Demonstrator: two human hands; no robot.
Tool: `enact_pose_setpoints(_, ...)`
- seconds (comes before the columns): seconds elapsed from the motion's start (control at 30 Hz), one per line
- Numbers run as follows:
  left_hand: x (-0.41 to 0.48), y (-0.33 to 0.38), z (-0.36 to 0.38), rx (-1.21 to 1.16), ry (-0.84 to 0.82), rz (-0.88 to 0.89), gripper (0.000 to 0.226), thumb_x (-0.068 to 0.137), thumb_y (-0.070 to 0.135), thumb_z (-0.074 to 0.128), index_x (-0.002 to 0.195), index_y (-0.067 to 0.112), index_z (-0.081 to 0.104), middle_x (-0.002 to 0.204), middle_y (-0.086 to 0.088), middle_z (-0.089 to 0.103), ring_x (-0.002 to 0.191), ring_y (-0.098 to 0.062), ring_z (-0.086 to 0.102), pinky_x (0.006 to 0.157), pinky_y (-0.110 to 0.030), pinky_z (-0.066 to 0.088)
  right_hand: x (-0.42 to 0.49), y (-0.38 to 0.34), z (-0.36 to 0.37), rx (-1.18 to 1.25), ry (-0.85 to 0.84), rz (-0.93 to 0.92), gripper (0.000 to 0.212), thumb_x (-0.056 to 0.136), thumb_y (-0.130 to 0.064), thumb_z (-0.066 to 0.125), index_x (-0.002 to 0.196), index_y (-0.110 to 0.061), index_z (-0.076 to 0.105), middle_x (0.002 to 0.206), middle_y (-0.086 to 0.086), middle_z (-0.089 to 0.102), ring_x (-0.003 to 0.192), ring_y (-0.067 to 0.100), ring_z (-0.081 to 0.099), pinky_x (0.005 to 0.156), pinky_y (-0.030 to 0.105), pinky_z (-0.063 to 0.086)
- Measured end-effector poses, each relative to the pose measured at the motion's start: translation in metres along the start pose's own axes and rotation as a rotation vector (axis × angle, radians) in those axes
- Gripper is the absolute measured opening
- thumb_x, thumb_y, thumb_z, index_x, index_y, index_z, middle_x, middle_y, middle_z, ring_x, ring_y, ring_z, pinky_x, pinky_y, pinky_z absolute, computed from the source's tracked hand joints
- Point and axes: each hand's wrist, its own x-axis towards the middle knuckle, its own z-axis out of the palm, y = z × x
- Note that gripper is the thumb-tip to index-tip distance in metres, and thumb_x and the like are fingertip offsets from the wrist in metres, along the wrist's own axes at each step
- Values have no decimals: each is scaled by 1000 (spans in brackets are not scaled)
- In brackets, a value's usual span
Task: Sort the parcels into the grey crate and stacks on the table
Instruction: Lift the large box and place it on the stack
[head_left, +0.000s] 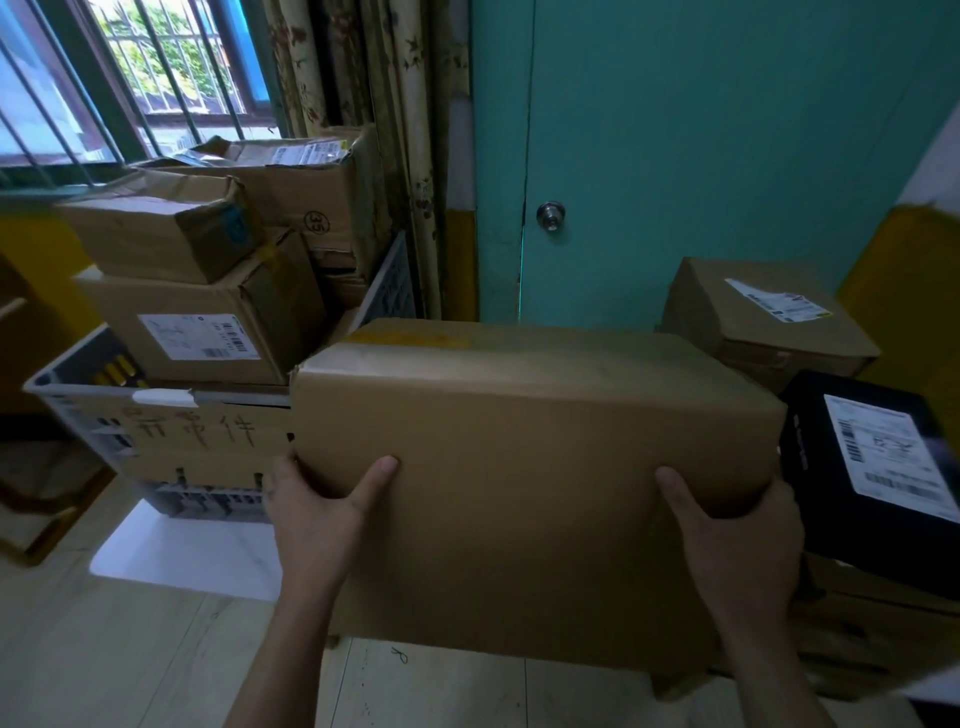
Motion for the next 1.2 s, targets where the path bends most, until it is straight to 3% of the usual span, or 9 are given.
enact_pose_setpoints(0.1, 0, 4, -1, 12, 15, 1, 127, 41, 84, 74, 143, 19, 37, 138, -5, 44, 131, -30, 43, 105, -58, 43, -1, -5, -3, -8, 10, -22, 103, 52, -72, 70, 135, -15, 48, 133, 10, 54, 125, 35, 49, 100, 55, 45)
enact_pose_setpoints(0.33, 7, 15, -7, 124, 101, 13, 124, 45, 89, 72, 138, 12, 43, 137, -11, 48, 127, -33, 46, 102, -59, 44, 2, -13, -12, -67, -12, -112, 95, 60, -71, 62, 132, -10, 54, 127, 14, 55, 122, 35, 48, 96, 49, 42)
enact_pose_setpoints(0.53, 14, 21, 0, 274, 111, 35, 106, 60, 78, 69, 135, 7, 46, 137, -17, 47, 130, -36, 41, 102, -60, 42, 11, -6, -9, -115, -22, -185, 94, 66, -76, 69, 131, -10, 56, 124, 14, 60, 119, 35, 51, 94, 49, 46)
enact_pose_setpoints(0.77, 12, 23, 1, 311, 90, 52, 105, 65, 76, 66, 141, 8, 43, 140, -16, 46, 132, -34, 39, 101, -56, 43, 17, -2, -3, -154, -33, -214, 88, 70, -70, 58, 133, -9, 56, 122, 15, 60, 116, 35, 53, 91, 46, 46)
enact_pose_setpoints(0.97, 6, 21, -3, 346, 51, 101, 103, 69, 75, 62, 146, 11, 40, 140, -14, 48, 131, -32, 40, 99, -54, 43, 20, 0, -3, -180, -33, -222, 77, 78, -54, 70, 138, -9, 52, 126, 17, 58, 119, 35, 52, 92, 42, 43)
enact_pose_setpoints(1.2, 2, 16, -13, 308, -41, 87, 104, 71, 66, 69, 154, 19, 31, 151, -11, 41, 138, -32, 38, 107, -54, 39, 19, 4, -4, -195, -68, -204, 95, 73, -80, 59, 140, -13, 51, 128, 13, 58, 121, 33, 50, 94, 43, 44)
